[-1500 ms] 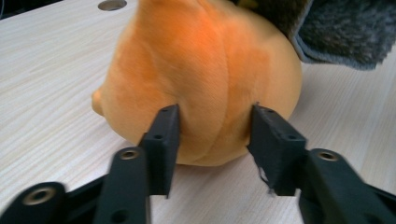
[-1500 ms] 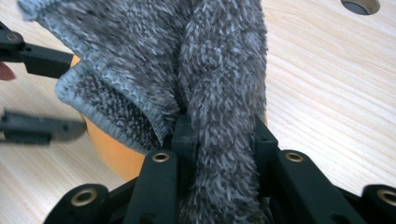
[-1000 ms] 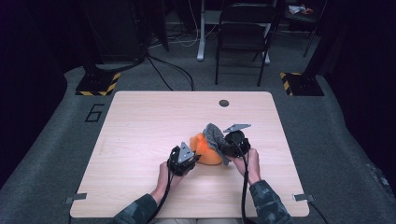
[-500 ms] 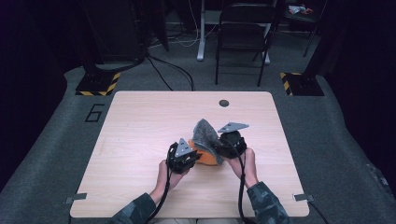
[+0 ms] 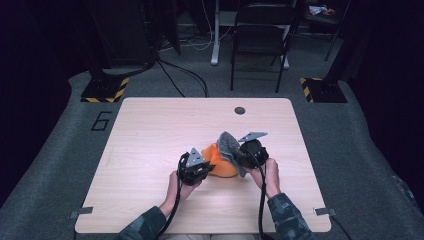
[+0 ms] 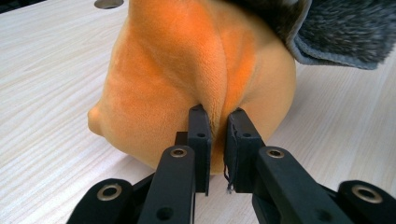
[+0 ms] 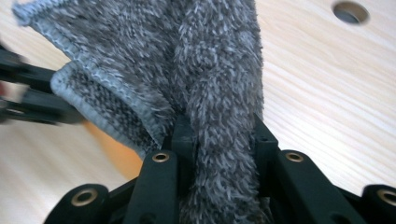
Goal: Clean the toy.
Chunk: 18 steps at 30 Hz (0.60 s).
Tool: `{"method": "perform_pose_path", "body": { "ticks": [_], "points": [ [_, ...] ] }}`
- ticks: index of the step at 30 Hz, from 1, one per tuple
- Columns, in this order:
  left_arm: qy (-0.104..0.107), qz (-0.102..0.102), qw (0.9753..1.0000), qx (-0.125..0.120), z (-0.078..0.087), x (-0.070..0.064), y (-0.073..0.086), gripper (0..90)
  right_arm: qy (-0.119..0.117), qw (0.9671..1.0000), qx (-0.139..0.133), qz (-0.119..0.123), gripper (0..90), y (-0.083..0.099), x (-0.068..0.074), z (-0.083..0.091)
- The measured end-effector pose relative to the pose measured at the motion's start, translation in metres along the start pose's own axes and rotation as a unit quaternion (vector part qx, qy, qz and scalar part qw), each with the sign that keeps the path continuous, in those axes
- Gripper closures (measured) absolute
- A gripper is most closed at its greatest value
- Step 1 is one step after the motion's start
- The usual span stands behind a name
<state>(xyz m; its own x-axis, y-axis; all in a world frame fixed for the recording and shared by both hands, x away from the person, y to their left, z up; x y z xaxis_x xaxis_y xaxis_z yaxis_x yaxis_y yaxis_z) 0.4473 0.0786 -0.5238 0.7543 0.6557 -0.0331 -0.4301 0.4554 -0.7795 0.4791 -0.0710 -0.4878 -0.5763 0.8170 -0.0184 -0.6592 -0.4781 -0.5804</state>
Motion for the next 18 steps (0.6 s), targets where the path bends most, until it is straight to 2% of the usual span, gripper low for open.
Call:
{"method": "perform_pose_path", "body": {
  "ticks": [6,7,10,12,15,18],
  "points": [
    [0.001,0.0,1.0,0.0,-0.001,0.0,0.0,81.5,0.004,0.9984,0.037,-0.042,70.2,0.02,-0.026,-0.017],
    [0.0,0.0,1.0,0.0,0.0,0.0,0.001,81.4,0.002,0.9982,0.042,-0.044,70.1,0.022,-0.028,-0.02],
    [0.001,0.001,1.0,-0.002,0.0,0.001,0.001,81.2,0.021,0.9969,0.057,-0.049,69.3,0.03,-0.036,-0.033],
    [0.0,0.001,1.0,-0.004,0.0,0.002,0.0,80.9,0.026,0.9955,0.072,-0.056,69.4,0.036,-0.038,-0.041],
    [0.001,-0.001,1.0,-0.005,0.0,0.002,0.0,80.9,0.028,0.9955,0.07,-0.057,69.9,0.036,-0.041,-0.041],
    [0.001,0.002,1.0,-0.006,0.0,0.003,0.0,80.8,0.034,0.9967,0.048,-0.056,70.1,0.027,-0.044,-0.028]
  ]
}}
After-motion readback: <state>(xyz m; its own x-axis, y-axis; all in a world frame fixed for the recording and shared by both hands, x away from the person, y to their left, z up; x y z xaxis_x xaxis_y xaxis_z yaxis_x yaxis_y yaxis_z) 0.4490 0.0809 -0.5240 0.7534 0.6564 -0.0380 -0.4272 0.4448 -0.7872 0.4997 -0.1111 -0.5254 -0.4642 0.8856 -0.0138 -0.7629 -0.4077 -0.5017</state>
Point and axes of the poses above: each handheld gripper's, and its own axes: z roughly backward along the jaws, y roughly out of its underside, x roughly to its left, the point moved 8 cm from there along -z, roughly forward along the jaws, and after that the axes turned 7 degrees about x, right-handed, at the moved point
